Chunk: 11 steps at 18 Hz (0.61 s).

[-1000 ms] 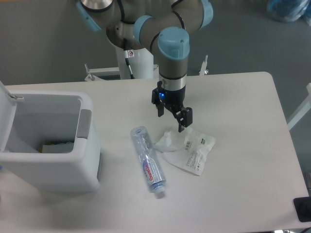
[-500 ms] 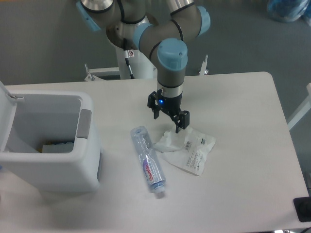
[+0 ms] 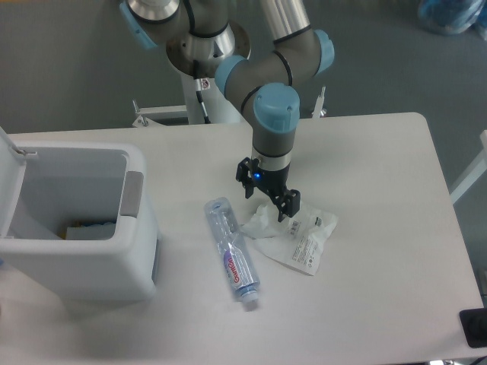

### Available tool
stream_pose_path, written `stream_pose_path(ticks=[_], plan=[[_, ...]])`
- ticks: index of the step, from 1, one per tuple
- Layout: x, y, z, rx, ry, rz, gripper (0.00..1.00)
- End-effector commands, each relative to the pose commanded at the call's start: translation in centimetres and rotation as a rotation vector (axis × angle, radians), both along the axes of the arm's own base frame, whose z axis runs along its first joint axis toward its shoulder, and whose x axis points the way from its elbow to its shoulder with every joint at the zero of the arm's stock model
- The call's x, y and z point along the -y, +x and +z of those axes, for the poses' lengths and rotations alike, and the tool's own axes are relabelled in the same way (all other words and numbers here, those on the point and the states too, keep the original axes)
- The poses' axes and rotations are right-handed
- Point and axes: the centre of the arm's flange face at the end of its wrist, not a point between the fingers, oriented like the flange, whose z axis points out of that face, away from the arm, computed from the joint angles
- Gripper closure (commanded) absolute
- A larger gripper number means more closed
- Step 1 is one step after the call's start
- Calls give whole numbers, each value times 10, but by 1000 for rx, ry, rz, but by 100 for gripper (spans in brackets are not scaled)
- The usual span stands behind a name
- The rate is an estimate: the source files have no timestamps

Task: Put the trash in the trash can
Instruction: 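Lower the gripper onto the white bag and close on it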

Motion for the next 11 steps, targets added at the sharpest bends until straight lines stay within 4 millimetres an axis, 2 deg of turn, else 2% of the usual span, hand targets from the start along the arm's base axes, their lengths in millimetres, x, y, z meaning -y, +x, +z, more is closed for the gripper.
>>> stream_pose_path(ticks=[5, 11], plan=[[-7, 9, -3, 1, -10, -21, 0], [-8, 10, -6, 6, -13, -18, 0]])
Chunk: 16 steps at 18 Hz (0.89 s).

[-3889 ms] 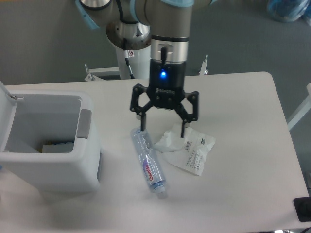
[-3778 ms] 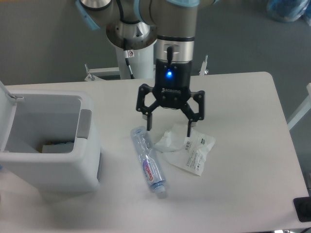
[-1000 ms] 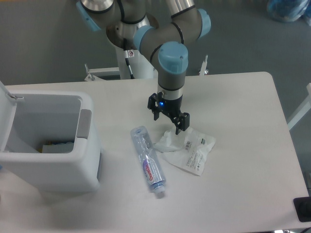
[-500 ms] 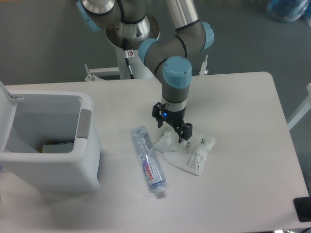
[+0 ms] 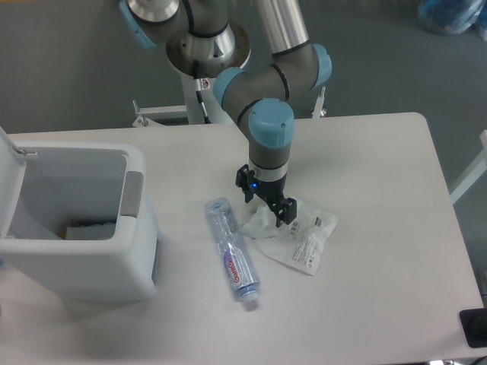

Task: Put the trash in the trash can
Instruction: 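Lower the gripper onto the white bag and close on it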

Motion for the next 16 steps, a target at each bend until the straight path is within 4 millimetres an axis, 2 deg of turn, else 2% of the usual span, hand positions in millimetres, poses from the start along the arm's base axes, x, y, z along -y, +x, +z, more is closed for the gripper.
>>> stream_pose_path(ticks=[7, 11, 13, 16], plan=[[-1, 0, -3, 4, -3, 2, 0], [-1, 0, -3, 4, -4, 5, 11], [-1, 0, -3, 4, -4, 5, 22], [-1, 0, -2, 6, -1, 35, 50]])
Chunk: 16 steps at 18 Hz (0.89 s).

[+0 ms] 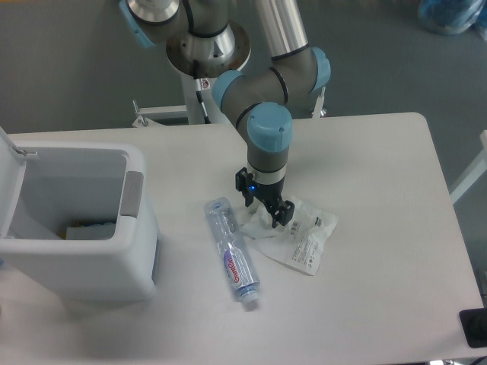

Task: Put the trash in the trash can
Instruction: 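Lower the gripper onto the white bag and close on it, then lift the held bag and carry it over the white trash bin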

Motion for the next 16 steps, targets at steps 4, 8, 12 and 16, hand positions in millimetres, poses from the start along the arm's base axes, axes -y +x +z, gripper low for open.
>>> stream_pose_path(ticks=[4, 8, 12, 16], plan=[[-2, -1, 4, -5, 8, 4, 91], [-4, -3, 8, -12, 15, 4, 100], [-7, -8, 16, -25, 26, 4, 100], [-6, -25, 37, -58, 43, 10, 100]])
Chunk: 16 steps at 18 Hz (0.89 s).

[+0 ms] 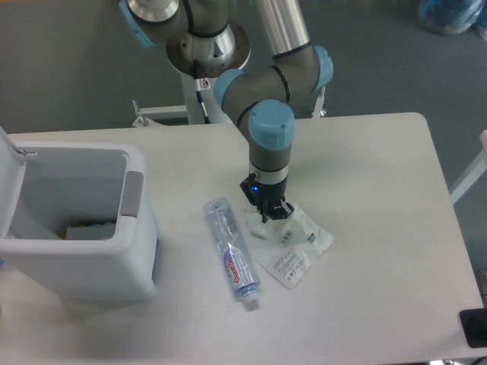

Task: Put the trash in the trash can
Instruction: 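Lift the held bag and carry it over the white trash bin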

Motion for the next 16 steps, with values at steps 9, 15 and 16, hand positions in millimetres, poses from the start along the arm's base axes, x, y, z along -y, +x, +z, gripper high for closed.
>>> stream_pose_path(ticks=[9, 15, 16], plan=[[26, -48, 110, -38, 26, 65, 100], [28, -69, 211, 78, 45, 91, 100], [26, -67, 223, 103, 62, 95, 100]])
